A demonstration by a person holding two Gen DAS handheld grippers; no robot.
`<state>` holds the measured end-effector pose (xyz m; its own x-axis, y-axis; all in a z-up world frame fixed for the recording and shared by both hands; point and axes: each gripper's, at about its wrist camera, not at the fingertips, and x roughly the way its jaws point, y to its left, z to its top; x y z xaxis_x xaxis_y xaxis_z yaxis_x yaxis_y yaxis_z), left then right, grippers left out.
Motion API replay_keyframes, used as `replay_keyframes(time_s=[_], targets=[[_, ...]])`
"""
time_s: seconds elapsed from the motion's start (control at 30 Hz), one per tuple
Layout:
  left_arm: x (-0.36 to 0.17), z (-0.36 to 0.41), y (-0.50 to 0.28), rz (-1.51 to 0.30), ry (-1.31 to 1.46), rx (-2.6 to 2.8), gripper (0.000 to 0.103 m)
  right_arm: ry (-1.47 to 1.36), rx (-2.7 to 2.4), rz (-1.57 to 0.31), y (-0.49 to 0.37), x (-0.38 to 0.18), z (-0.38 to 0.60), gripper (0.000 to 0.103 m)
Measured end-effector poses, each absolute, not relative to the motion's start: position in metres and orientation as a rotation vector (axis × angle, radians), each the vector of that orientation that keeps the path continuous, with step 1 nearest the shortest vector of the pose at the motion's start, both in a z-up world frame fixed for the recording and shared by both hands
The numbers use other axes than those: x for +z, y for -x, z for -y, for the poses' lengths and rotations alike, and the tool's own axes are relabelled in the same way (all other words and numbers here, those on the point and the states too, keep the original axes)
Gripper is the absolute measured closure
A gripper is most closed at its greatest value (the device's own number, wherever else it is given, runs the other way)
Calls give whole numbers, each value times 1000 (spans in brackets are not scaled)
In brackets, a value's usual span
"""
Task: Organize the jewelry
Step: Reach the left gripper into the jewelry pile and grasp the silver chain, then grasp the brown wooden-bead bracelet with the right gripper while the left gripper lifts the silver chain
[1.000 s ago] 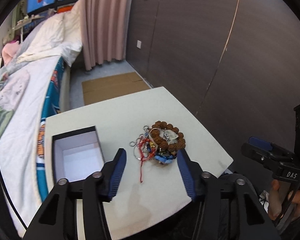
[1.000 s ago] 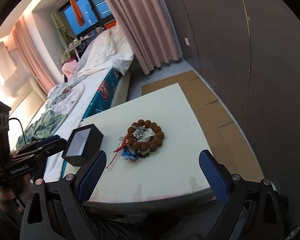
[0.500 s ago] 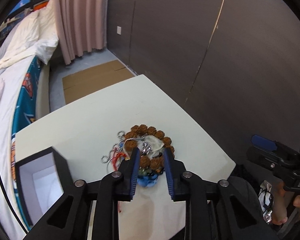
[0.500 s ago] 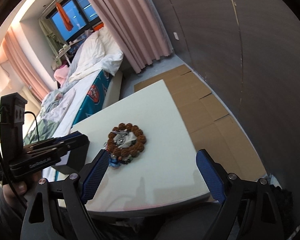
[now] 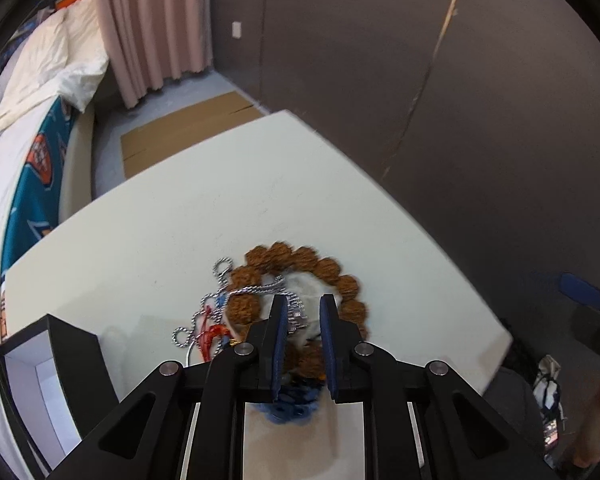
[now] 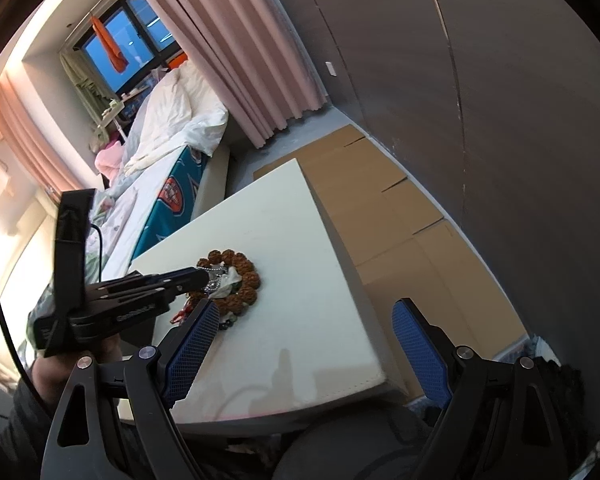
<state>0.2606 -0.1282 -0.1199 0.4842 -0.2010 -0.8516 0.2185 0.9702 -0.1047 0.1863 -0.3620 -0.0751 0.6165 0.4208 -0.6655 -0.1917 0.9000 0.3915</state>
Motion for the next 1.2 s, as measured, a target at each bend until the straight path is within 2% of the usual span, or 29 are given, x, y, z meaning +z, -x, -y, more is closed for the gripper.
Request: replay_keyframes(time_s=[0.23,0.43,0.7,1.17,1.2], targets=[[-126,121,-269,-1072,-33,-207,86,-305,371,-857,-191,-82,362,14],[-139,126,-272,-1123,-74,-230,80,-307,393,-864,-198,-87,357,14],[-138,125,-274,-1137,-86,-253,82,-313,387,-875,-199,-85,359,14],[-69,82,-244,-988,44,-273,85,-323,445,-886,-207,-82,335,14],[-65,79,-242,-981,51,-268,85,-324,455,-891,-209,-83,333,17]])
